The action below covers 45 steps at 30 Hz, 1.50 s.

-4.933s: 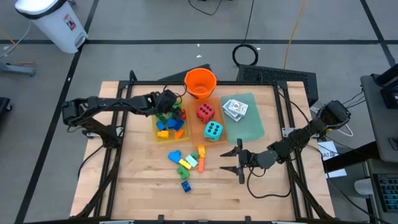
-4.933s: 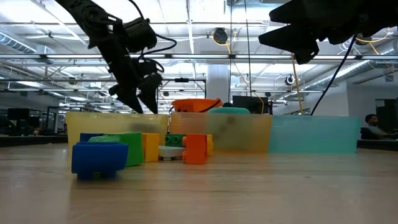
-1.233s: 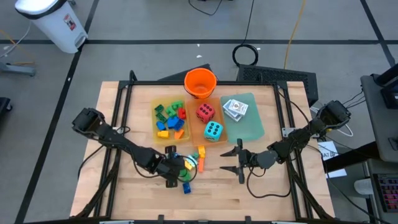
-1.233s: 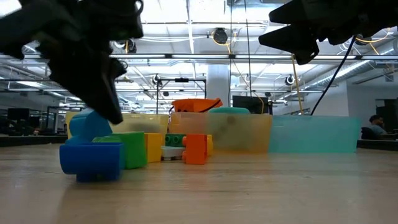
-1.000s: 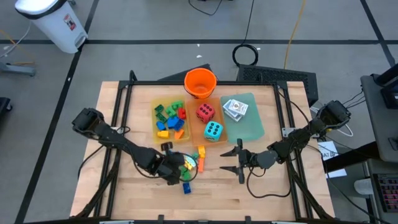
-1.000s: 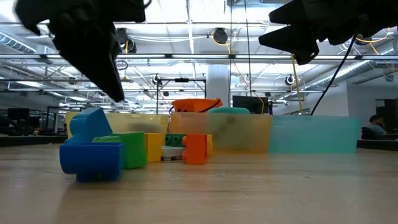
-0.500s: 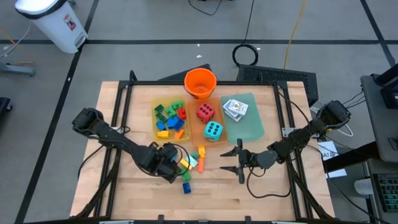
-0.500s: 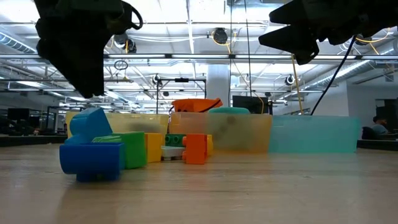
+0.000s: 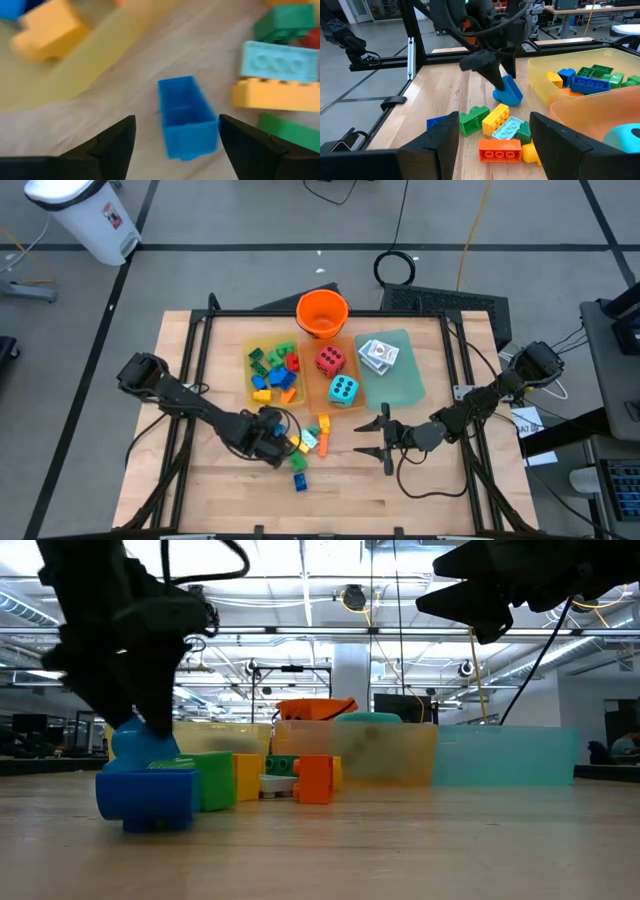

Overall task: Pick & Place Toys
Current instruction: Put the blue game piece into the yellow bin

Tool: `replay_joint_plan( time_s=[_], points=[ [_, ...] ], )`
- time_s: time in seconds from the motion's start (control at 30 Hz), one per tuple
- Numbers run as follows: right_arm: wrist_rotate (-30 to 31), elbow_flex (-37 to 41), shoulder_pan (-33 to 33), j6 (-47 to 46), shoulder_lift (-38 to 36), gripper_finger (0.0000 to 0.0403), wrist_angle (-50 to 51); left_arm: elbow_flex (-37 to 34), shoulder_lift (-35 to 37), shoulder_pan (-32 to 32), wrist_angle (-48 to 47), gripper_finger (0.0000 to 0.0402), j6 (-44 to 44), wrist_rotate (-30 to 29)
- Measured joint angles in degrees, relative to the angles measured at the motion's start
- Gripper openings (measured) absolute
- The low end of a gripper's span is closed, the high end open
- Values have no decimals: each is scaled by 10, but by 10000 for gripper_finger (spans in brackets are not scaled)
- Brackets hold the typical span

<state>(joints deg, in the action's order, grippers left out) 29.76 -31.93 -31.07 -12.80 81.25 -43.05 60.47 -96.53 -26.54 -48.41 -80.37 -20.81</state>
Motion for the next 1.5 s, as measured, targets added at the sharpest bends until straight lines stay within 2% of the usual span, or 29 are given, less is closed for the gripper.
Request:
replay_joint_plan(
  time_s=[0.13, 0.33, 0.57, 0.67, 0.73, 0.97, 1.13, 1.3, 1.4, 1.5],
  points=[
    [0, 0, 0, 0, 0, 210, 0, -10, 0, 7, 53, 274, 41, 3],
    [0, 0, 0, 0, 0, 210, 0, -18, 0, 18, 52, 242, 32, 41],
    [0, 0, 0, 0, 0, 210, 0, -18, 0, 18, 53, 177, 36, 44],
    [0, 0, 0, 0, 0, 210, 0, -16, 3, 20, 49, 141, 65, 60],
    [0, 0, 0, 0, 0, 210, 0, -11, 12, 23, 44, 138, 94, 76],
    [0, 0, 0, 0, 0, 210, 0, -8, 88, 35, 38, 138, 138, 71],
    [0, 0, 0, 0, 0, 210, 0, -8, 169, 55, 5, 138, 167, 22],
    [0, 0, 0, 0, 0, 210, -1, -7, 238, 91, -35, 144, 196, -74],
    [0, 0, 0, 0, 0, 210, -3, -7, 260, 122, -55, 145, 211, -123],
    [1, 0, 0, 0, 0, 210, -3, -12, 263, 159, -58, 146, 245, -134]
  ],
)
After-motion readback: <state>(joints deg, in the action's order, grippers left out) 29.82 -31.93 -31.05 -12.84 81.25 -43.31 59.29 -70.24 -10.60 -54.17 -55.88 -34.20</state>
